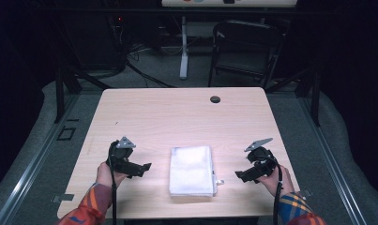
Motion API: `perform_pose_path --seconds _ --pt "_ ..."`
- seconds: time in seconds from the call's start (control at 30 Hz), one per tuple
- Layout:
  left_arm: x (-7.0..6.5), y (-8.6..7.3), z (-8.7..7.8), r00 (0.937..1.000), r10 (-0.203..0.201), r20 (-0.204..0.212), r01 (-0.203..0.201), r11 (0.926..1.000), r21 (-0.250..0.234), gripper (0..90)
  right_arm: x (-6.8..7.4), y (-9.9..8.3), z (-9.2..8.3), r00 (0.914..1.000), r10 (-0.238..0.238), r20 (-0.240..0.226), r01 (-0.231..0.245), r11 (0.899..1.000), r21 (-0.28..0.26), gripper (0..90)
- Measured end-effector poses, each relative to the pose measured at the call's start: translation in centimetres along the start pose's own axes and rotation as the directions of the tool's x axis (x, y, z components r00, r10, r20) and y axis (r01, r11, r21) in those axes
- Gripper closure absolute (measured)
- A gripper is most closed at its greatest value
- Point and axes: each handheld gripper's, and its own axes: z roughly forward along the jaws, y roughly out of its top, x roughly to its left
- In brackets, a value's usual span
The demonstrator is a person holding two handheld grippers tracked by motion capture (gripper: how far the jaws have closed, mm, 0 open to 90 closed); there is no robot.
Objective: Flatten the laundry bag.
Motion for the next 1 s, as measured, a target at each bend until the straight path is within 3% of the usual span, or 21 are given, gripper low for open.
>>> perform_pose_path --seconds 0.43,0.67,0.83,0.87,1.0 --pt "-0.8 0.4 0.2 0.9992 0.04 0.006 -0.04 0.9992 0.007 0.0 0.3 0.1 0.0 0.9996 0.0 -0.027 0.001 1.0 0.011 4.6" --pt "-1.8 0.8 0.4 0.9964 0.077 0.035 -0.078 0.9968 0.016 0.0 0.5 0.1 0.3 0.9992 -0.008 -0.04 0.009 1.0 0.023 5.0" --pt "-2.9 1.2 0.5 0.9922 0.115 0.049 -0.115 0.9933 0.011 0.0 0.5 0.2 0.2 0.9992 -0.015 -0.038 0.016 0.999 0.033 5.2" --pt "-3.5 1.4 0.5 0.9887 0.139 0.056 -0.14 0.9902 0.008 0.0 0.6 0.2 0.3 0.999 -0.012 -0.043 0.014 0.999 0.031 5.3" --pt "-4.6 1.7 0.7 0.9832 0.168 0.071 -0.168 0.9858 -0.001 0.0 0.7 0.3 0.3 0.999 -0.013 -0.043 0.014 0.999 0.034 5.5"
